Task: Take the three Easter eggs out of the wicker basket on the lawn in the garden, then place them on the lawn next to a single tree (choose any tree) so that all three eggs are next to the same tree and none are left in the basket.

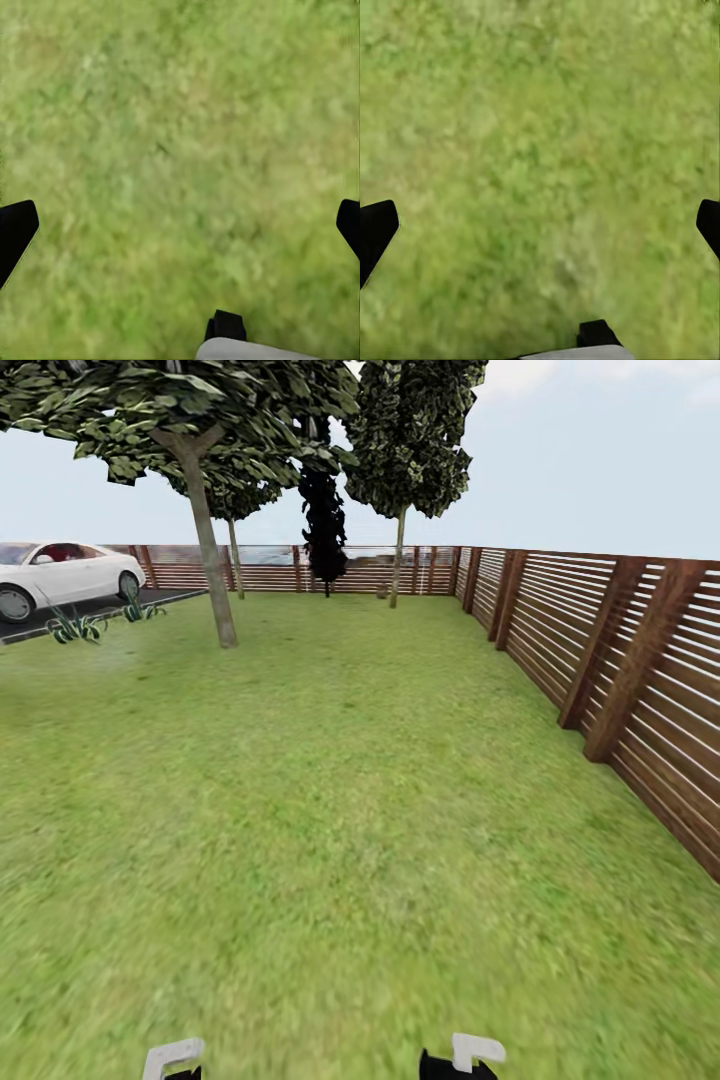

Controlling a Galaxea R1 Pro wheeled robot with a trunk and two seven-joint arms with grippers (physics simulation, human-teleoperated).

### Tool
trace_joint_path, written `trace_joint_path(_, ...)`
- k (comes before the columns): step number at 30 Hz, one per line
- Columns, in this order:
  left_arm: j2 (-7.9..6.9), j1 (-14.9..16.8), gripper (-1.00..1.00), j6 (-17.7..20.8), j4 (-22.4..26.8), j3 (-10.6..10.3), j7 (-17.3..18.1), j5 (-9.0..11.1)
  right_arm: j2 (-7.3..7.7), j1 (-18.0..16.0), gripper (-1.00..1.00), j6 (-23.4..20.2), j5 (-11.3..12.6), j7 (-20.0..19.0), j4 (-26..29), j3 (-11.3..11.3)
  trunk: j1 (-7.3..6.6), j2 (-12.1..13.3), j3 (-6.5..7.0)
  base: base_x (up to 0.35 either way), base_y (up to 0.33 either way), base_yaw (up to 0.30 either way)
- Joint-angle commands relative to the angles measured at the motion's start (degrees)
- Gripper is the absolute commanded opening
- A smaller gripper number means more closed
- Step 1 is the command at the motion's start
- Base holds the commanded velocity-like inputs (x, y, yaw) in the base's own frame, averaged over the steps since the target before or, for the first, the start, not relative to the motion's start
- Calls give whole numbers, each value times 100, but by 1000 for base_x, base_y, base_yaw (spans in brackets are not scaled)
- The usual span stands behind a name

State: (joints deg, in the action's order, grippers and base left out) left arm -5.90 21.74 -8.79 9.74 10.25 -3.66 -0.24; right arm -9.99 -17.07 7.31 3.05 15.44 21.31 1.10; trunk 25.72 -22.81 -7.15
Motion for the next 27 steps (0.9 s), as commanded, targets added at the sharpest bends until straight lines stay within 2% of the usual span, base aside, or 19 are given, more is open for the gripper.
trace_joint_path(1, 1, 6, 100, -22, -7, 16, -4, -3, 1, -6, 100, 25, 31, 21, -4, 13, 6, -11, -12, 269, 185, 0)
trace_joint_path(27, 10, 6, 100, -26, -7, 12, -9, -3, 12, -5, 100, 24, 29, 21, -4, 13, 6, -11, -12, 269, 173, 0)
